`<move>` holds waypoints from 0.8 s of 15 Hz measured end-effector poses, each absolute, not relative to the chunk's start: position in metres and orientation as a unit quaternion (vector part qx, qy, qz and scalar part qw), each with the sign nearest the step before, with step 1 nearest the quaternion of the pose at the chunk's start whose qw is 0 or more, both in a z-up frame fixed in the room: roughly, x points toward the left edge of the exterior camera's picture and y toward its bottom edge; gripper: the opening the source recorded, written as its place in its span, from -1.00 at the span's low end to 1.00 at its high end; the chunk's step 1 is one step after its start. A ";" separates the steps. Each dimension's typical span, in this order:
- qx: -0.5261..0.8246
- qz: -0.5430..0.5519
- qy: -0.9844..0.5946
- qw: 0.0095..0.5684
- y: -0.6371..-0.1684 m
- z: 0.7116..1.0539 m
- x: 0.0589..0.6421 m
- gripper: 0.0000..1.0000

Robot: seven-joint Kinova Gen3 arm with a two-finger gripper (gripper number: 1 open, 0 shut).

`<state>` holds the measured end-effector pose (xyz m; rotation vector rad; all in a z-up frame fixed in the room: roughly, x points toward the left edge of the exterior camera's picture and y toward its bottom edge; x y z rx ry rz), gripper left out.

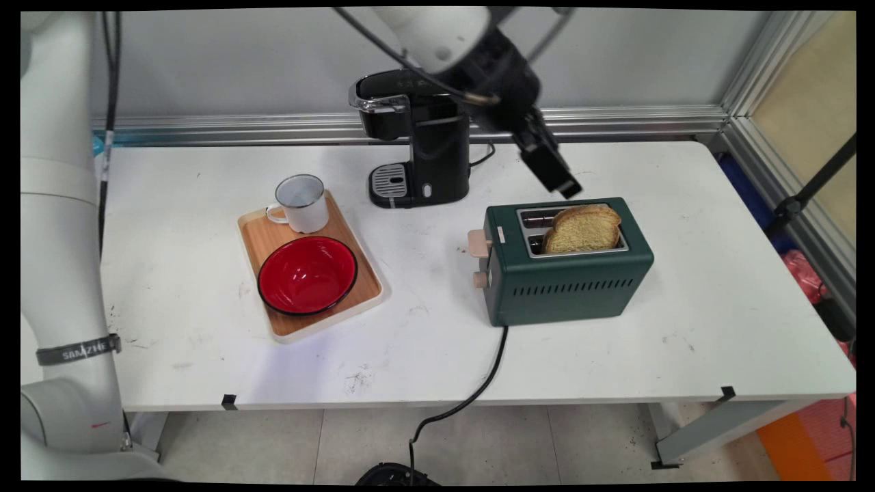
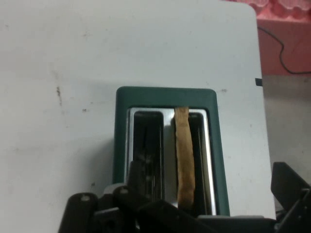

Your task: Press the toaster switch

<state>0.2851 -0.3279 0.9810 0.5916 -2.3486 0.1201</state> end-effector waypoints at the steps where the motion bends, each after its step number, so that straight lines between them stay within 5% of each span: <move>1: 0.225 0.048 -0.906 0.356 -0.323 0.984 0.297 1.00; 12: 0.216 0.048 -0.901 0.374 -0.267 0.979 0.406 1.00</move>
